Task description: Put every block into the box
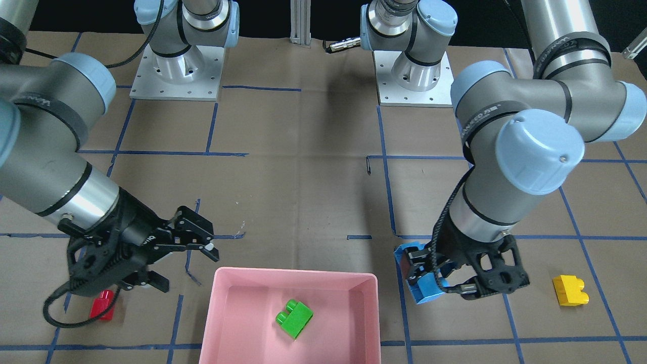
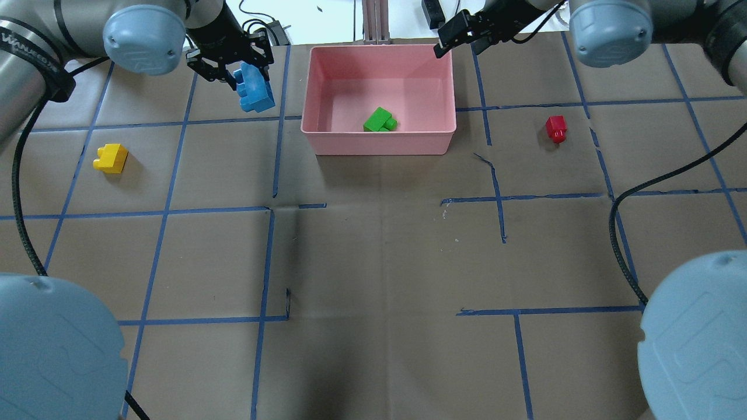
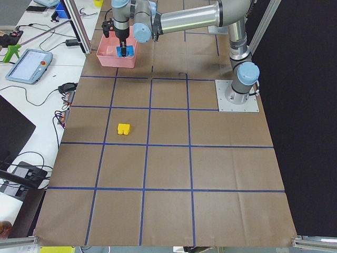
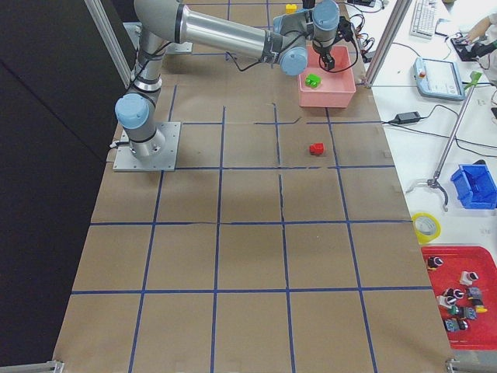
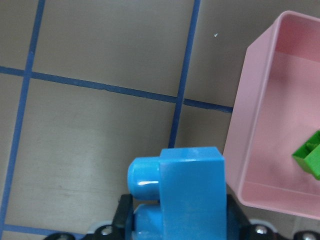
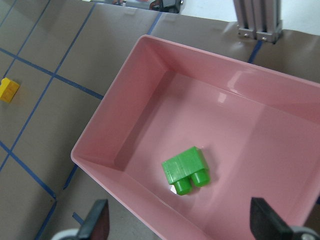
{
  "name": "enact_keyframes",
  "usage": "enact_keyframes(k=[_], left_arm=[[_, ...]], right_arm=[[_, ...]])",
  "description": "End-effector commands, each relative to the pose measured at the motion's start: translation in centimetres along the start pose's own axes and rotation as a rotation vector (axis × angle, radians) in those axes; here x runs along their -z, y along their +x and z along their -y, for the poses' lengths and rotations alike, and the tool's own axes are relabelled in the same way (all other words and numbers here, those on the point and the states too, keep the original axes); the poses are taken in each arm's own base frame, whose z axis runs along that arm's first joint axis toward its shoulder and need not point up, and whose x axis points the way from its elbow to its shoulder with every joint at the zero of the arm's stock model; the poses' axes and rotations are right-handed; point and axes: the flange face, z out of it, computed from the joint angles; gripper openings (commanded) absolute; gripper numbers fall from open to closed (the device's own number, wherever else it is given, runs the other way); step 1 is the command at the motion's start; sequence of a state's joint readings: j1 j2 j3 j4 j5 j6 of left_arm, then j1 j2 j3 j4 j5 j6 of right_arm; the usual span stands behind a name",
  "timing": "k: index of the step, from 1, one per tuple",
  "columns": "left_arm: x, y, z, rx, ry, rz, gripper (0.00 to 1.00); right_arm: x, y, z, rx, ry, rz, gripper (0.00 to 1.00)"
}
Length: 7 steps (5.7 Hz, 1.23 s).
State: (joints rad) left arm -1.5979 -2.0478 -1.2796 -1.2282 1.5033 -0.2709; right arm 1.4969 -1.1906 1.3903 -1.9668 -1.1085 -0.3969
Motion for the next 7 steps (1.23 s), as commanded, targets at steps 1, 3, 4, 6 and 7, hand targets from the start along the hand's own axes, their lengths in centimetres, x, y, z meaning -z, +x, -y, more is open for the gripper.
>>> enact_keyframes(k=[1, 3, 4, 6, 7], left_arm=[[-2.7, 7.4, 1.6, 0.052, 0.019, -0.015, 0.35], [-6.6, 10.1, 6.3, 0.020, 0.074, -0.008, 0.35], [-8.0, 11.9, 6.1, -0.005, 0.078, -0.008, 0.42], [-8.6, 12.3, 5.9, -0.008, 0.090, -0.016, 0.99], [-8.0, 12.0, 5.8, -0.007, 0.074, -0.007, 0.99]], right_arm=[[5.1, 2.9, -2.5, 0.013, -0.128, -0.295, 1.00], [4.4, 7.0, -3.5, -0.037, -0.182, -0.393, 1.00], [1.8, 9.1, -4.2, -0.045, -0.170, -0.395, 0.98], [-3.2, 13.9, -8.9, -0.106, -0.198, -0.394, 0.98], [-5.0, 16.3, -11.7, -0.161, -0.238, -0.363, 0.98]])
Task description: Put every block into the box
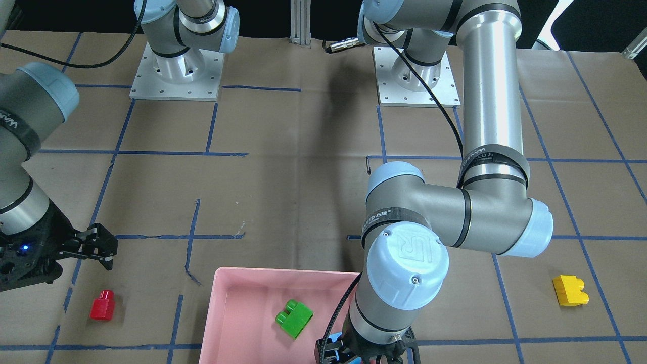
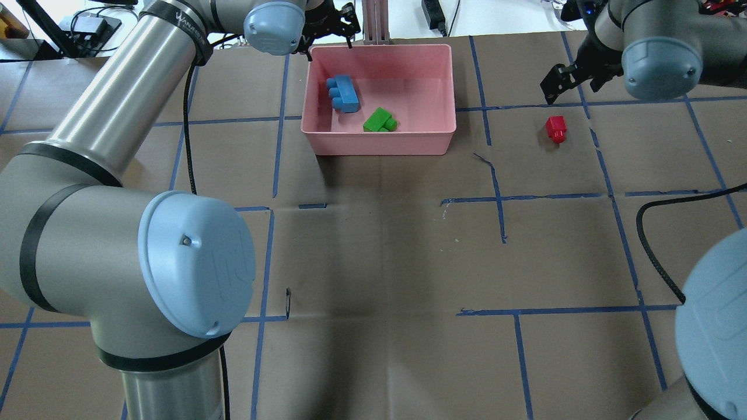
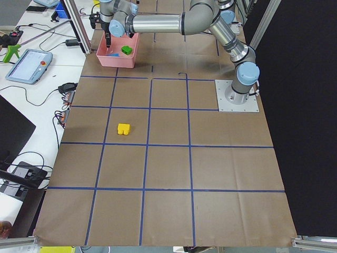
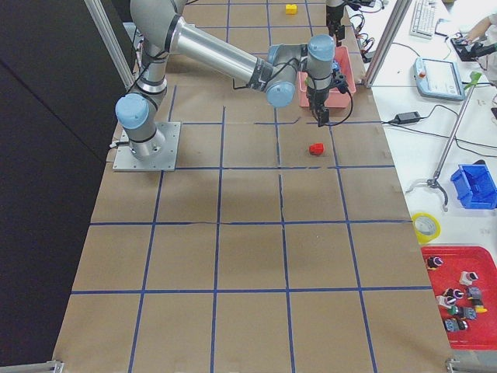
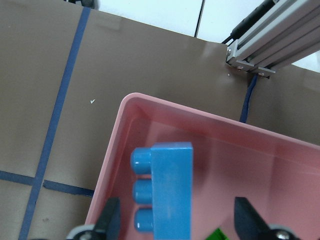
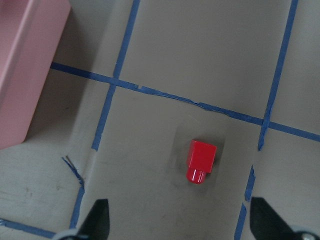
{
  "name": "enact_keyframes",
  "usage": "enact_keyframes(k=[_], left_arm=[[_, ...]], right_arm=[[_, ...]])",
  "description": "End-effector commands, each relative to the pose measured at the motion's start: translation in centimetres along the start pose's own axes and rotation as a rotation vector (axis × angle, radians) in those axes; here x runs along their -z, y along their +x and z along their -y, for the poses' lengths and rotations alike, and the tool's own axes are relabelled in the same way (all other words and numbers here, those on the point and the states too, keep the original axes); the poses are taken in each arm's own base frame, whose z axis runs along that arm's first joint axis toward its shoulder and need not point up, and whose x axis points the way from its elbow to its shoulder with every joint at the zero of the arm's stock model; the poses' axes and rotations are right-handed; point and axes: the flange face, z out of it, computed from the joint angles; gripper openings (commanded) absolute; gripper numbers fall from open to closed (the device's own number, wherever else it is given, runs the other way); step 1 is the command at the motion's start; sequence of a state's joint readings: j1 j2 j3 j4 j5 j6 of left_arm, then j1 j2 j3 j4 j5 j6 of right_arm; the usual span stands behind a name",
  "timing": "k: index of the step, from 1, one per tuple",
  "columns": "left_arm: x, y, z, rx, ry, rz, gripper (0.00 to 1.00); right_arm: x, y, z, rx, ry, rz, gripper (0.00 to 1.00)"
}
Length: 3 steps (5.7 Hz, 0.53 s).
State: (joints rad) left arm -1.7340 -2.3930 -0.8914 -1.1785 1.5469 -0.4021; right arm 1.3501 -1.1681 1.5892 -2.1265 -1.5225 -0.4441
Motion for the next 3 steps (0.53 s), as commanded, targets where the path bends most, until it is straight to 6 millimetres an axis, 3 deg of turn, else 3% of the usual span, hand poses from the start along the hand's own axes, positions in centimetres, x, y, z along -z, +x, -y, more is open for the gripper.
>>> enact_keyframes(k=[1, 2, 3], left_arm=[[2.4, -1.7, 0.7, -0.080, -0.021, 0.016, 0.99], [6.9, -9.0, 3.4, -0.103, -0.036, 0.039, 0.99], [10.2, -15.9, 4.7, -0.149, -0.097, 0.063, 0.99]], right_arm=[[-5.1, 2.7, -2.4, -0.057, -0.051, 0.026, 0.98], [-6.9, 3.4, -1.8, -0.069, -0.062, 0.036, 0.98], [-7.5, 4.0, -0.9, -0.079, -0.045, 0.027, 0.98]])
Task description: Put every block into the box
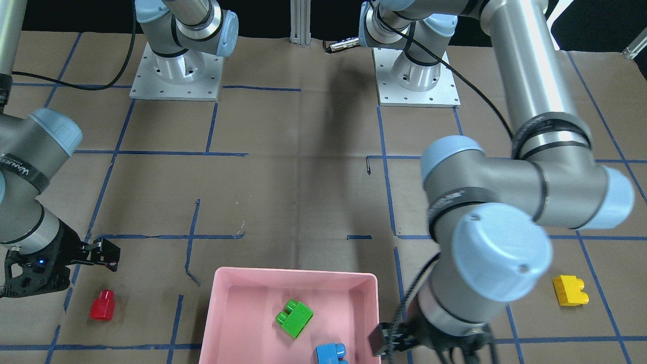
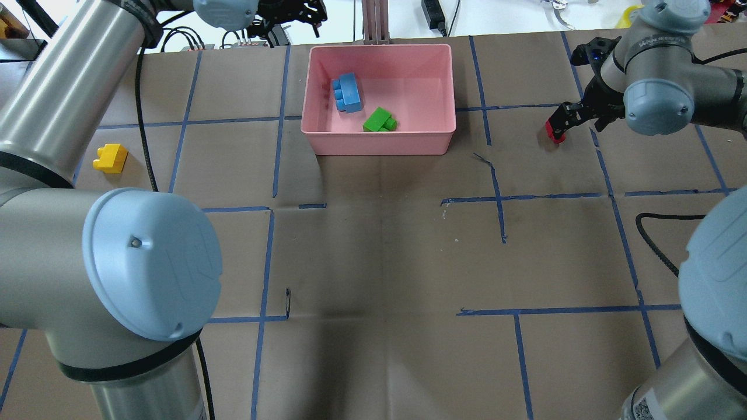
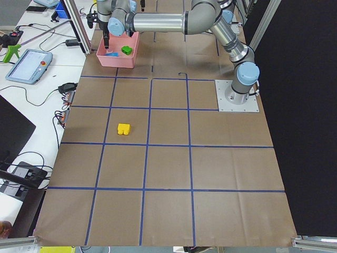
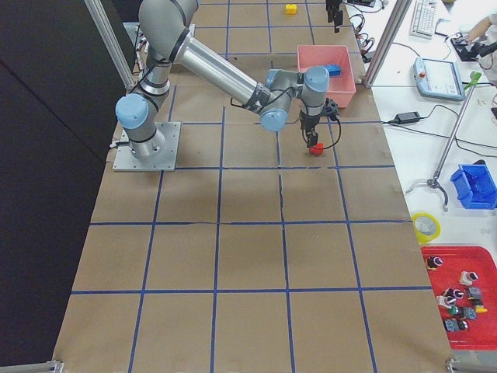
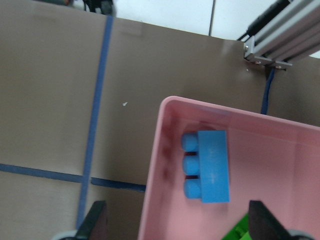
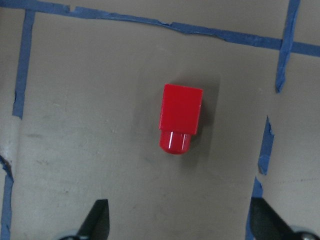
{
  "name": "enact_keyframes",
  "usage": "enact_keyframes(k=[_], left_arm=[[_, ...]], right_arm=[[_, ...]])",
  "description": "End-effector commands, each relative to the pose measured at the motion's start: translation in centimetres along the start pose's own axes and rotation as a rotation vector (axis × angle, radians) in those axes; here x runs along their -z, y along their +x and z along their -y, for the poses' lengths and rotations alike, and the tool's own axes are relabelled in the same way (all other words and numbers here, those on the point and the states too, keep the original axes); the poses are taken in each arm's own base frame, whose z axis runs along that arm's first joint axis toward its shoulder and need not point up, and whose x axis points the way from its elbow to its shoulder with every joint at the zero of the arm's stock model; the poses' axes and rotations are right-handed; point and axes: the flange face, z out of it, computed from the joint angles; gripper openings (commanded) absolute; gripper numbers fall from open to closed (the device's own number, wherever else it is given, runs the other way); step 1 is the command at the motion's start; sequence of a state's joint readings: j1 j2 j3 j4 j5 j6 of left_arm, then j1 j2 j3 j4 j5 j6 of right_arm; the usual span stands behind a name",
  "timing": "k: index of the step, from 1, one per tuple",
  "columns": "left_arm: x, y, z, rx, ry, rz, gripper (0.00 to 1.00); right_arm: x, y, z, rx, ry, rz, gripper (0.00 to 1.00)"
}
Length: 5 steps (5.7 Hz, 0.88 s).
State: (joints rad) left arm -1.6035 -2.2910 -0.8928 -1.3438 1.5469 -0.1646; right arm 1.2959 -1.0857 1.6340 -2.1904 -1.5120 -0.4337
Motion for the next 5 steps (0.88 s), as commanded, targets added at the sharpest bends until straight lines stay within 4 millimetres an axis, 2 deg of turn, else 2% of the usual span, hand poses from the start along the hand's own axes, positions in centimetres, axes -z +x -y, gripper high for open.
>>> enact_keyframes(k=[1, 2, 3, 4, 5], left_arm=[[4.4, -11.4, 0.8, -0.107, -0.063, 0.026, 0.99], [5.2, -16.6, 1.2, -0.206, -0.075, 0.032, 0.99], [5.7, -24.5, 1.4, -0.266, -0.094, 0.033, 0.99], [4.9, -32.2, 0.7, -0.358, -0.124, 0.023, 0.99], [3.7, -38.1, -0.8, -0.381, -0.157, 0.009, 0.99]], right_arm=[[-1.9, 1.0, 1.6, -0.009, 0.040, -0.017, 0.98], [-2.5, 1.0, 1.9, -0.014, 0.037, -0.016, 0.98], [-4.1, 1.0, 2.2, -0.050, 0.036, -0.014, 0.98], [-4.8, 0.5, 2.5, -0.090, 0.045, -0.016, 0.98], [-5.4, -0.1, 2.6, -0.099, 0.041, -0.013, 0.98]])
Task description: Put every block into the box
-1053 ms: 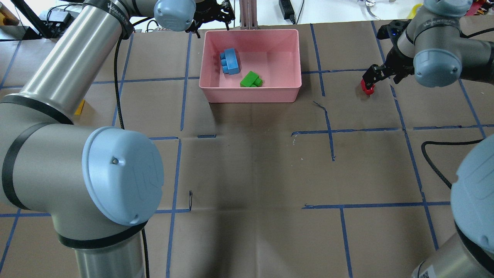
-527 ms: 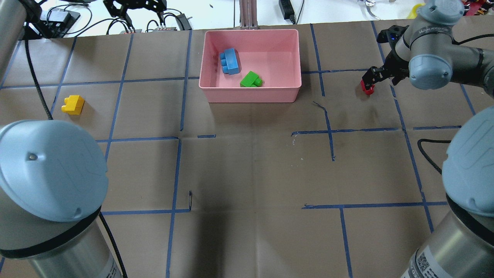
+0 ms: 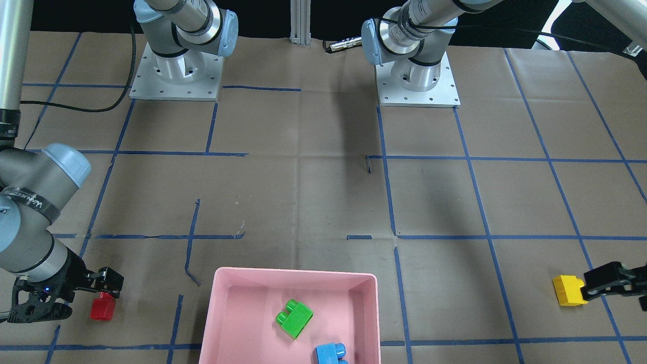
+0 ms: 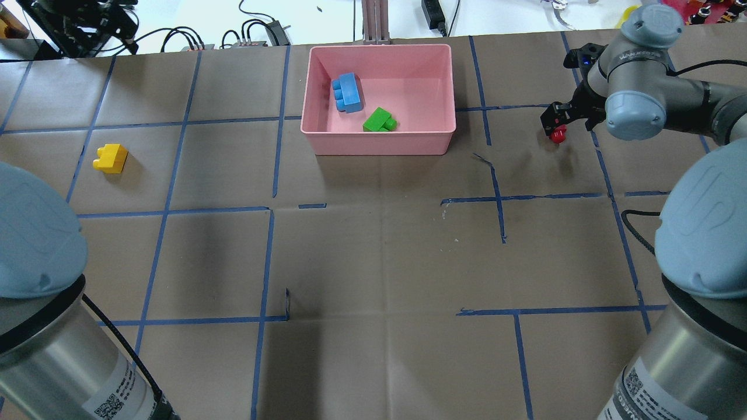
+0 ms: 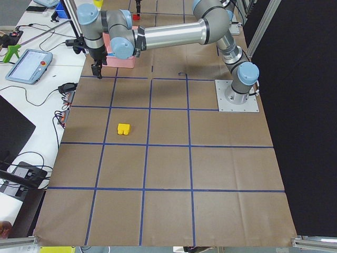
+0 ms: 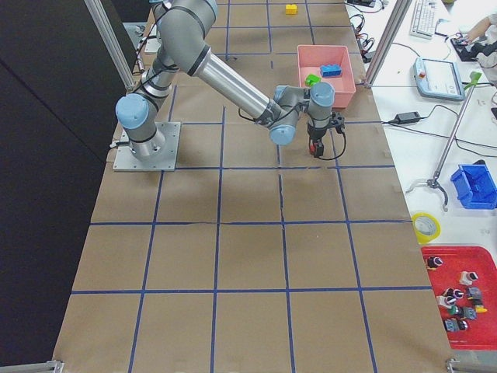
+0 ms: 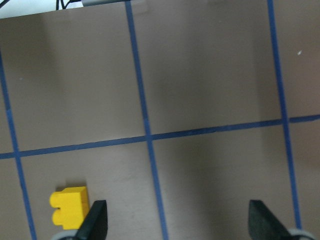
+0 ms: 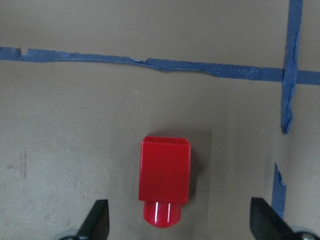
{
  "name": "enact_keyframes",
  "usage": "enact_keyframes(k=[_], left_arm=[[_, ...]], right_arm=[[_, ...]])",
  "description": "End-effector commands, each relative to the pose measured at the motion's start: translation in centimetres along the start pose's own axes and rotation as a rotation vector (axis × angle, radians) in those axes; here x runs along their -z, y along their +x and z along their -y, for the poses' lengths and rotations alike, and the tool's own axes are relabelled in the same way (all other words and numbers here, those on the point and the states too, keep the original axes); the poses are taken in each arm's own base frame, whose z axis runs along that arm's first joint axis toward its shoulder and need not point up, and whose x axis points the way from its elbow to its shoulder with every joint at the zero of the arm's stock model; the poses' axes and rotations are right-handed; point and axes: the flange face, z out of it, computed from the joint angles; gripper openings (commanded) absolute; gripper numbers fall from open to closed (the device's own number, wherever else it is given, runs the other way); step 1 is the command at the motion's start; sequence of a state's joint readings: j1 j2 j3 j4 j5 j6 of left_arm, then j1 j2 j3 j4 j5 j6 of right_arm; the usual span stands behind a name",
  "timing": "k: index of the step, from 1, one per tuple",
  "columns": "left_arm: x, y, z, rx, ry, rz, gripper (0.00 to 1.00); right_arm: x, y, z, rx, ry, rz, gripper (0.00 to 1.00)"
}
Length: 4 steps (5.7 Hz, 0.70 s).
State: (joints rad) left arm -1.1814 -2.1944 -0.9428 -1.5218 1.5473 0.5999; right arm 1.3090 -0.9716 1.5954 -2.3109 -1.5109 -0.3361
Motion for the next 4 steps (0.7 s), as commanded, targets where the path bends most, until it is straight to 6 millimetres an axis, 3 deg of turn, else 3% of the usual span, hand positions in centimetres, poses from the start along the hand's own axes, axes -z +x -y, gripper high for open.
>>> enact_keyframes(k=[1, 2, 3, 4], left_arm=[[-3.8, -8.8, -6.1, -0.001, -0.058, -0.041, 0.99], [-6.3, -10.8, -8.2, 0.040, -0.066, -0.047, 0.99], [-8.9, -11.2, -9.1, 0.049, -0.048, -0.035, 0.99], [-11.1, -11.2, -9.5, 0.056, -0.025, -0.019, 0.99]], right_arm=[[-1.2, -0.9, 0.7, -0.013, 0.025, -0.005, 0.98], [-1.4, -0.8, 1.6, -0.006, 0.036, -0.011, 0.97], [-1.8, -1.1, 1.7, -0.002, 0.032, -0.013, 0.94], [-1.9, -1.0, 1.6, 0.001, 0.028, -0.020, 0.83]])
